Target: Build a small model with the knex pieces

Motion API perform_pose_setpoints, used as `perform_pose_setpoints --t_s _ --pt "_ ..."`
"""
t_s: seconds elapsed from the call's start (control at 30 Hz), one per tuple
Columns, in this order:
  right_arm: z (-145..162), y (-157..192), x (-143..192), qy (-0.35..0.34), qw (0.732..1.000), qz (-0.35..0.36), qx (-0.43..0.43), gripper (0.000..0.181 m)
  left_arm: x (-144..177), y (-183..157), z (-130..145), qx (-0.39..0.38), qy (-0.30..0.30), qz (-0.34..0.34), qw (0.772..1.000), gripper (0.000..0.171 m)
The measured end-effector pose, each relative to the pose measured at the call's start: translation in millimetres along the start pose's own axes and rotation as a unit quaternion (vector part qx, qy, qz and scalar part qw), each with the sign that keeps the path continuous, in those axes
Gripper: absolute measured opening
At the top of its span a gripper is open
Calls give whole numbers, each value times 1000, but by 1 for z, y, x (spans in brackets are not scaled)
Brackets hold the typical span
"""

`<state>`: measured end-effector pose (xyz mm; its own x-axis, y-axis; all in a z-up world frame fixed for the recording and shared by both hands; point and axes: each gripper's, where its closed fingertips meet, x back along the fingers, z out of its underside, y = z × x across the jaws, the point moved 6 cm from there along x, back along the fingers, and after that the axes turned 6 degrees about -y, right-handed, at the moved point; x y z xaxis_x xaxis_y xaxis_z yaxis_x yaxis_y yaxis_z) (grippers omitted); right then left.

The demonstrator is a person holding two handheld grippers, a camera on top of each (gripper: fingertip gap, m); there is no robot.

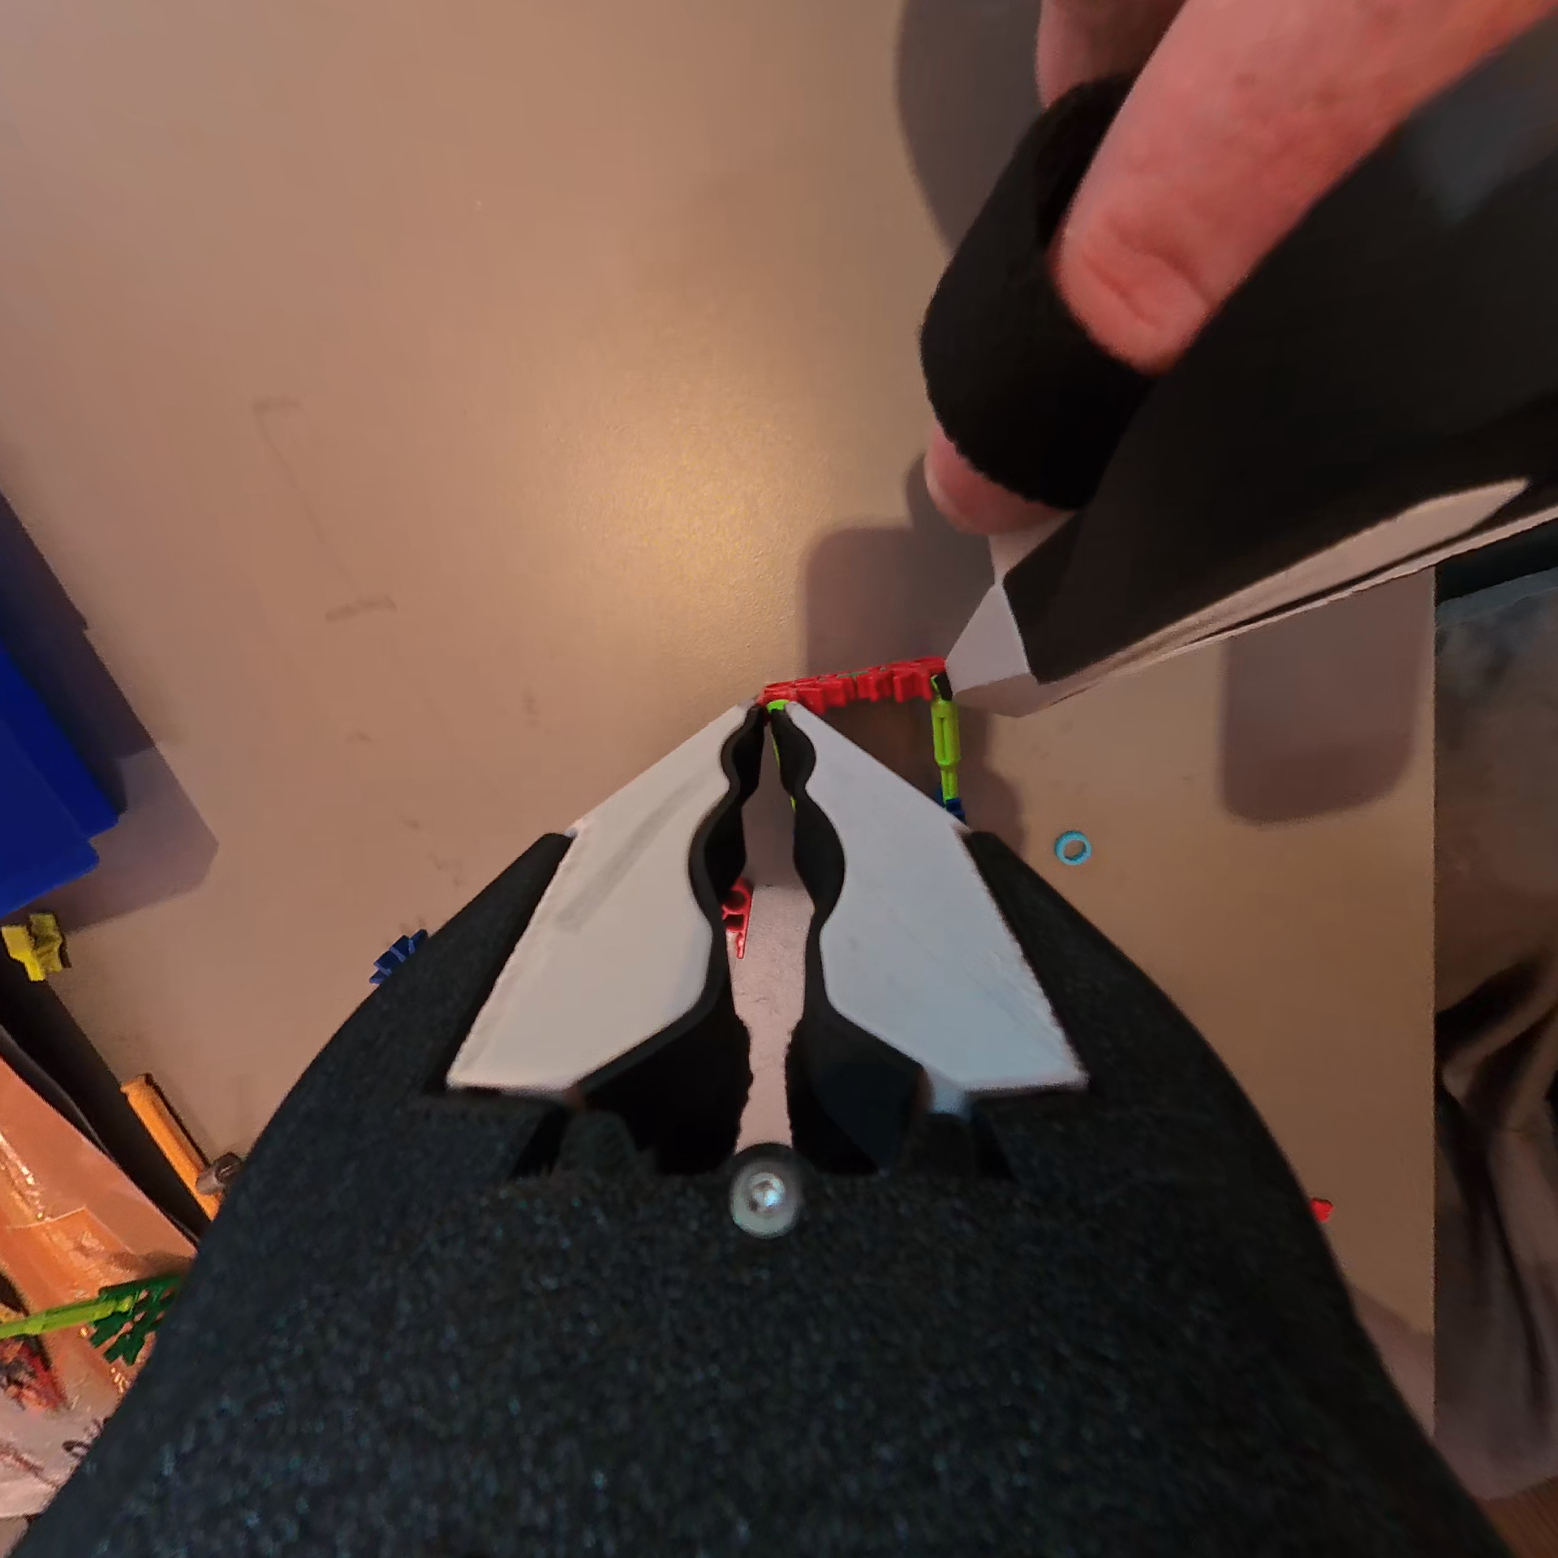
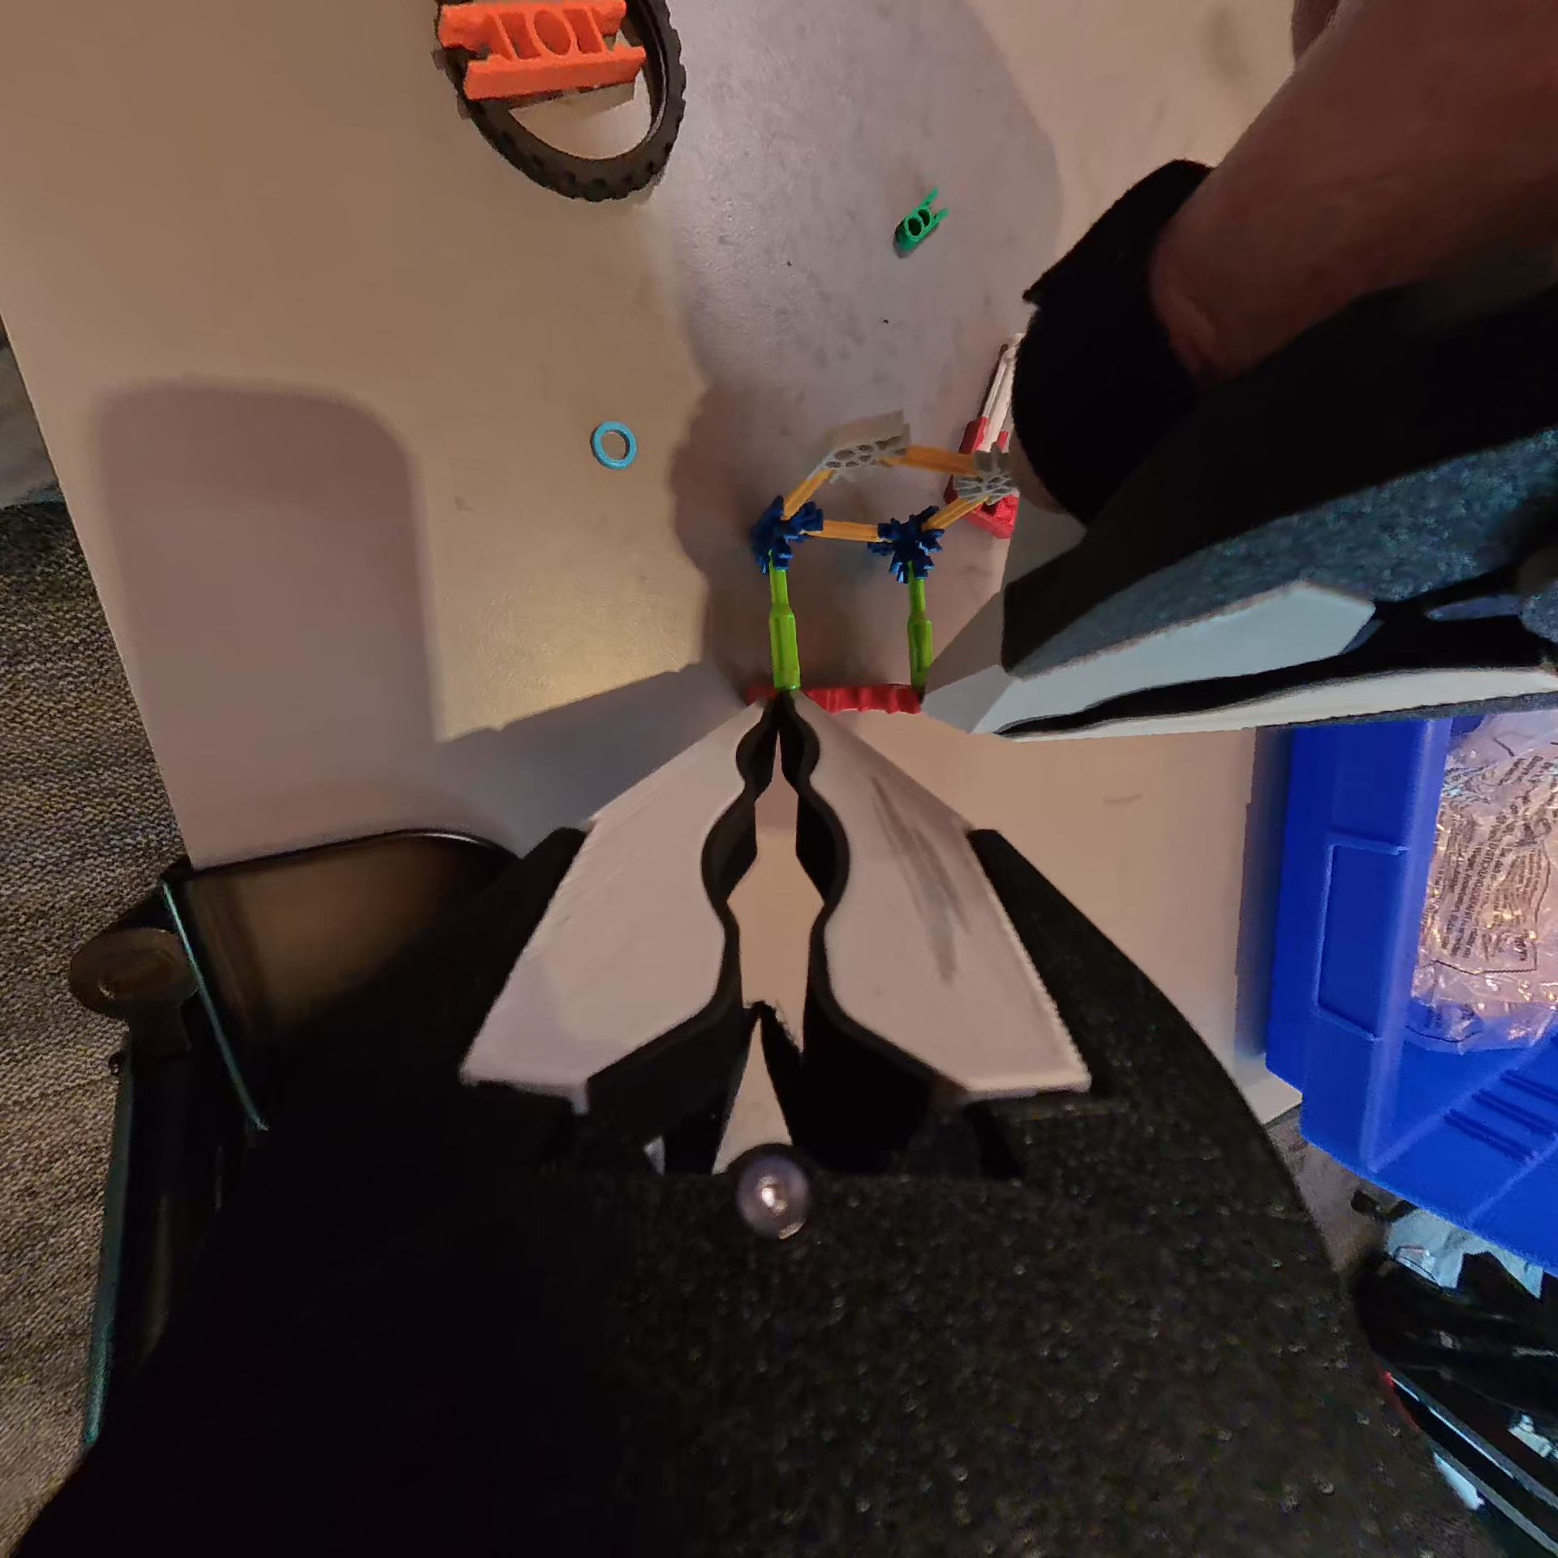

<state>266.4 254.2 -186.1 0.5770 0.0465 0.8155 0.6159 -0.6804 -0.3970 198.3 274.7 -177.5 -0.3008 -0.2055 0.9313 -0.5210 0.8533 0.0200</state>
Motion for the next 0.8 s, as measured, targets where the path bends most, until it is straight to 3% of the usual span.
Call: perform_pose_setpoints --t_s 0.8 --pt "-9 -5 -1 46 997 -54 -39 0 -4 -6 -5 -4 8 -11 1000 0"
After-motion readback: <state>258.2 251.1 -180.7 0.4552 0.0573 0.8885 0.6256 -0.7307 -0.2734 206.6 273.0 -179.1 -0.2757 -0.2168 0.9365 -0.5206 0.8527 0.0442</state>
